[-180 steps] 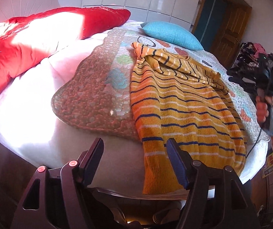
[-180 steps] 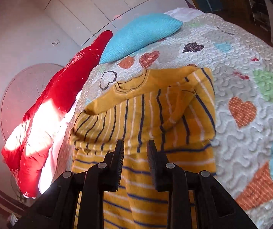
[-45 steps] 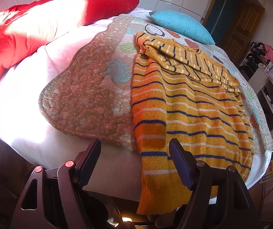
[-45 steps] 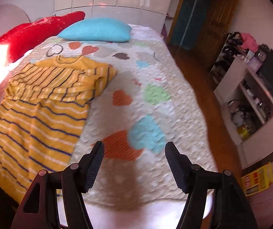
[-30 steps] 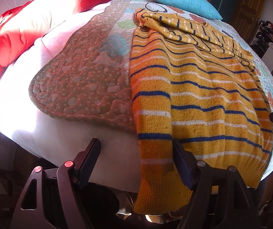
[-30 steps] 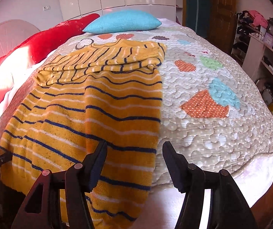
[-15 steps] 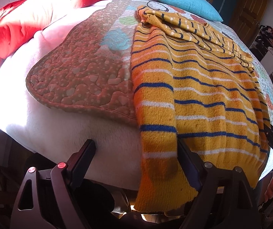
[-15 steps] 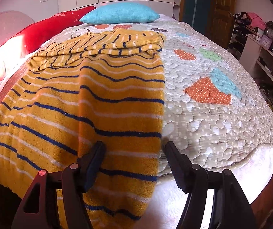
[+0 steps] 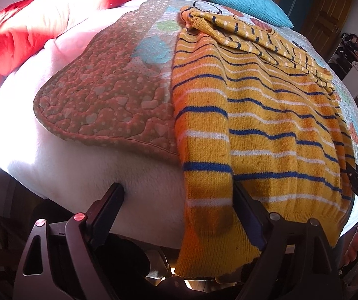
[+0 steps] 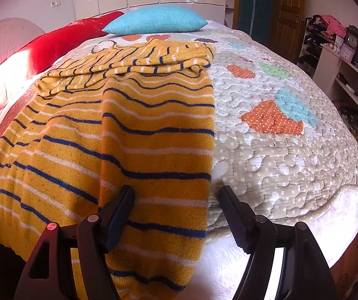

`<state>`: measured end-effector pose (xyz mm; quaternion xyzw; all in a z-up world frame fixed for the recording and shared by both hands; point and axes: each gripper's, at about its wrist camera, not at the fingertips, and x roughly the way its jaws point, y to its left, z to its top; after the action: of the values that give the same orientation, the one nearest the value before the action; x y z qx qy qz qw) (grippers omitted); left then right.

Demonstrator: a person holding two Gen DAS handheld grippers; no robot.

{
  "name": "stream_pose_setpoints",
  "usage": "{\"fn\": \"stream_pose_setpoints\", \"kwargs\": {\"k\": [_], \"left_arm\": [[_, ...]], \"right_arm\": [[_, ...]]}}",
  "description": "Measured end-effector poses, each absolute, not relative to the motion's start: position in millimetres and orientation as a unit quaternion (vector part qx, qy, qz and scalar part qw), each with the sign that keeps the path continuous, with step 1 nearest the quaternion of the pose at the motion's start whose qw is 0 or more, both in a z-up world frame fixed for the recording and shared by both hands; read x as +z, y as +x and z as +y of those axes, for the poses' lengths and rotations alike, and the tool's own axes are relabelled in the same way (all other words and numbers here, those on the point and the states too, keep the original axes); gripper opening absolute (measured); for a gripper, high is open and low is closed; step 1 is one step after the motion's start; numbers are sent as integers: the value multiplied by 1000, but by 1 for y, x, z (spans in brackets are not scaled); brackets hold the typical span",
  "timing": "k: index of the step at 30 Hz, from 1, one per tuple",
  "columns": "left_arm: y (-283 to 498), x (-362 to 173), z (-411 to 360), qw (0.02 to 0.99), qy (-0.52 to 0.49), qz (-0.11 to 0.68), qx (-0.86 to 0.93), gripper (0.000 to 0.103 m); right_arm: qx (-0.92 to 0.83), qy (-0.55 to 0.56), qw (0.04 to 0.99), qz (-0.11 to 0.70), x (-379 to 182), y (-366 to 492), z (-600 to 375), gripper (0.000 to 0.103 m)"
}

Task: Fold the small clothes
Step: 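Move the left tool to the sweater hem and grasp it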

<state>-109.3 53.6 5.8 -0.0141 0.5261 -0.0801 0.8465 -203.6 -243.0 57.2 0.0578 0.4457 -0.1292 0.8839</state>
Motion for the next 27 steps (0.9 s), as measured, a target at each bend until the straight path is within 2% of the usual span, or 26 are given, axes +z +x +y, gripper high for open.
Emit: {"fn": "stream_pose_setpoints", "kwargs": {"k": [15,21,27], "left_arm": [[-111,2,58,842,-32,532,-86,90],[-119,13,89,841,-123,510,-130,90],[-129,13,102,839,-156,494,-166,90]], "right_arm": [[-127,56,889,437,56,-205,-245,81],[-51,164,880,442,75,-230,-273,81],[21,269,845,462,61,-263,-285,81]]}}
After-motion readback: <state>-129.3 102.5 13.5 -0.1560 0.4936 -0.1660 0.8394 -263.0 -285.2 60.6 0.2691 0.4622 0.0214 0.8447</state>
